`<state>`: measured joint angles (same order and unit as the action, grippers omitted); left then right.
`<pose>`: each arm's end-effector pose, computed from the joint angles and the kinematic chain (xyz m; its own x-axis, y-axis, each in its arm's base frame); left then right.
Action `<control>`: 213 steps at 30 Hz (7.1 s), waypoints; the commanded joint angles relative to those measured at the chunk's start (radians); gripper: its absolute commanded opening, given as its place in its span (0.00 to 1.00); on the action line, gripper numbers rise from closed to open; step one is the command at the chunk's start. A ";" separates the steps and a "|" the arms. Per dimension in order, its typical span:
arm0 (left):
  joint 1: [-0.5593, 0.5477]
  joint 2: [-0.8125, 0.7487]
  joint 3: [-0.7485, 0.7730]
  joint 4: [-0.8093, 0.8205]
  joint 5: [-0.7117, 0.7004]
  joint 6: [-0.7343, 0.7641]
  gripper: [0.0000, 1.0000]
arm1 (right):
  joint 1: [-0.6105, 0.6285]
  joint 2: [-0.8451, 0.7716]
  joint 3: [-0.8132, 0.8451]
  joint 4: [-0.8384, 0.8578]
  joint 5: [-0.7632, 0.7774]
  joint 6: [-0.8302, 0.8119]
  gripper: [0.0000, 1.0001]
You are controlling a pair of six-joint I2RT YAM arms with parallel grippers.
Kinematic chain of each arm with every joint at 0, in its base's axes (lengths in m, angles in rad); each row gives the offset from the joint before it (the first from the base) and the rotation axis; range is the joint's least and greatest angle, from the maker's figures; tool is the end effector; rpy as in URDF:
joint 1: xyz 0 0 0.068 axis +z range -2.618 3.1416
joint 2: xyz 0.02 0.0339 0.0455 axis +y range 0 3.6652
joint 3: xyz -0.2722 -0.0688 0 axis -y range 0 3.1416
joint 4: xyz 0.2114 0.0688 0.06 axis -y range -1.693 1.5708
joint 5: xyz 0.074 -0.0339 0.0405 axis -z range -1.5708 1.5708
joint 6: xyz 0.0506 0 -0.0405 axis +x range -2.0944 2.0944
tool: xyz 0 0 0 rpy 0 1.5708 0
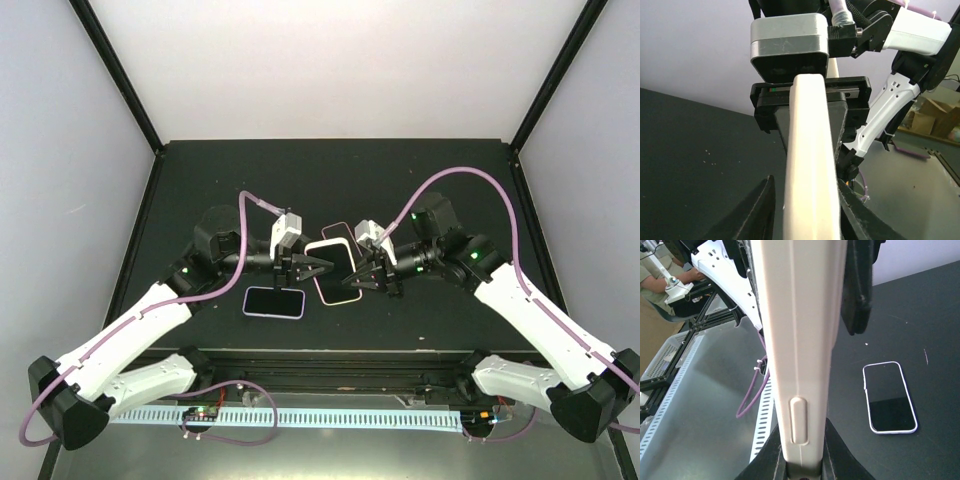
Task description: Take the phone out of the phone case
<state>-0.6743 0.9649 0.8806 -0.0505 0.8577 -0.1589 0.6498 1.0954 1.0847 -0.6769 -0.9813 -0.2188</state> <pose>0.1220 -0.1465 0.3648 -0.2609 0.0760 -0.9624 0.9648 0.0558 -0.2572 0.1229 0.1462 0.3484 -0.3093 -0.3866 -0.8689 -0.9373 -0.0306 0.3472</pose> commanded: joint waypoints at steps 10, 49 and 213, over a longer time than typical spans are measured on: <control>0.002 -0.005 -0.002 0.034 0.032 0.001 0.02 | 0.001 -0.022 0.026 0.059 0.032 0.012 0.19; 0.014 -0.058 -0.009 0.060 0.187 0.018 0.02 | 0.112 -0.089 0.000 -0.249 0.085 -0.404 0.37; 0.050 -0.027 -0.008 0.148 0.204 -0.150 0.02 | -0.042 -0.083 -0.094 0.020 0.204 -0.114 0.45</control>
<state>-0.6205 0.9405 0.8581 0.0032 0.9874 -0.2741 0.6109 0.9897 0.9836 -0.7067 -0.8474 -0.3607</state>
